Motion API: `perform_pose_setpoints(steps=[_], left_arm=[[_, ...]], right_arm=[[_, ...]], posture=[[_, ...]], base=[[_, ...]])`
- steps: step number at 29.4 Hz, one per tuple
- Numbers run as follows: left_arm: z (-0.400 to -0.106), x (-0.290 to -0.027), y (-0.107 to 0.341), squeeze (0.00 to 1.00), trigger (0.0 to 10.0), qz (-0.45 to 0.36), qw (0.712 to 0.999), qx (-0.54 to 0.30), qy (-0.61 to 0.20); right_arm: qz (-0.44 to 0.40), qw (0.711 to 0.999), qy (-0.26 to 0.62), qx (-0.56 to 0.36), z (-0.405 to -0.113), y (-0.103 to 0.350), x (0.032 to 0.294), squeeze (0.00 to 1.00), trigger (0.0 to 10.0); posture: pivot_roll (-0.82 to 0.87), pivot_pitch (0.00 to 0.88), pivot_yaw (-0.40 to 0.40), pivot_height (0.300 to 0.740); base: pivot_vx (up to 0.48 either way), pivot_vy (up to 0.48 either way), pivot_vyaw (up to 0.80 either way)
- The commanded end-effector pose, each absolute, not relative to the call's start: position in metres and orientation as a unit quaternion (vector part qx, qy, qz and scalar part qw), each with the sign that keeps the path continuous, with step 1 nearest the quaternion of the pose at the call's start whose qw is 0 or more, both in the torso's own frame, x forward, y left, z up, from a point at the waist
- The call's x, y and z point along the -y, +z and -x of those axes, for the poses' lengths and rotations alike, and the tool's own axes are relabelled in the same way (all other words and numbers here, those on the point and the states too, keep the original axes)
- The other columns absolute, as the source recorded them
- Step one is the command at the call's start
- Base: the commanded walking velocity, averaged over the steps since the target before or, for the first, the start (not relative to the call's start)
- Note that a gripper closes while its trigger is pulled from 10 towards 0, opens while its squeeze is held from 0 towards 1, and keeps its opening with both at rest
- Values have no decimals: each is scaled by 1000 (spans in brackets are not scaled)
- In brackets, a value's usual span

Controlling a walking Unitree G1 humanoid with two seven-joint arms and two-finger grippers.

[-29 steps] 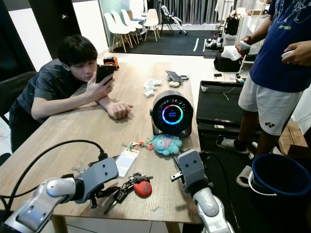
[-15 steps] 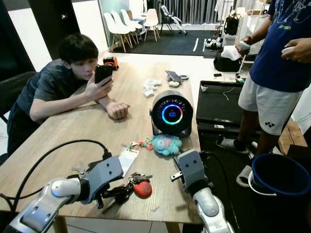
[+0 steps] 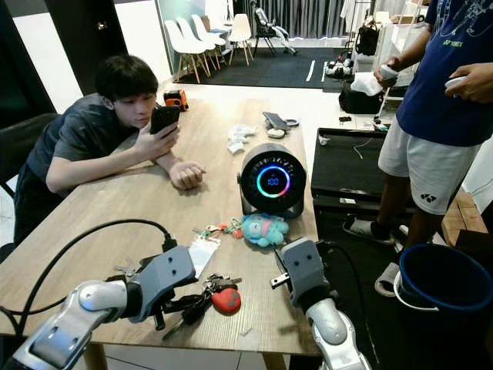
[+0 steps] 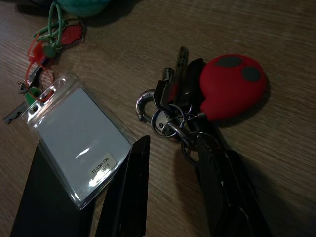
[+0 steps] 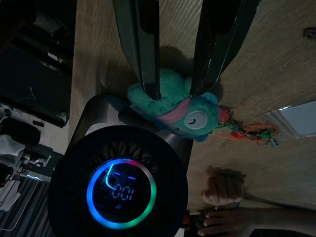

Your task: Hang keys on a hook

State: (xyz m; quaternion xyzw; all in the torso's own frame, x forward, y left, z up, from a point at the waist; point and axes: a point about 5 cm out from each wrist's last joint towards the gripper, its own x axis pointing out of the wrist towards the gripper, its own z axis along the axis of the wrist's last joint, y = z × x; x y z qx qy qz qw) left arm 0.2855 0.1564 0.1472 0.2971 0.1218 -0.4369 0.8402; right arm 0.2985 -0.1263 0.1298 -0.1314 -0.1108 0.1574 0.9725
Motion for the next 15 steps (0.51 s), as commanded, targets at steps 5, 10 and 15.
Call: perform_pose_setpoints(steps=[5,10,15], left_arm=[[-286,-162,141,0,10000,-300,839,-140,-432],[-281,-163,137,0,10000,-299,834,-149,-440],[-275,-164,133,0,10000,-292,831,-158,-445]], right_arm=[[131,973,163,101,-296,123,124,0,10000],[131,973,161,102,-296,123,124,0,10000],[132,973,160,102,-296,123,125,0,10000]], posture=[[25,110,76,740],[23,109,78,740],[23,109,78,740]], base=[[0,0,0],[0,0,0],[0,0,0]])
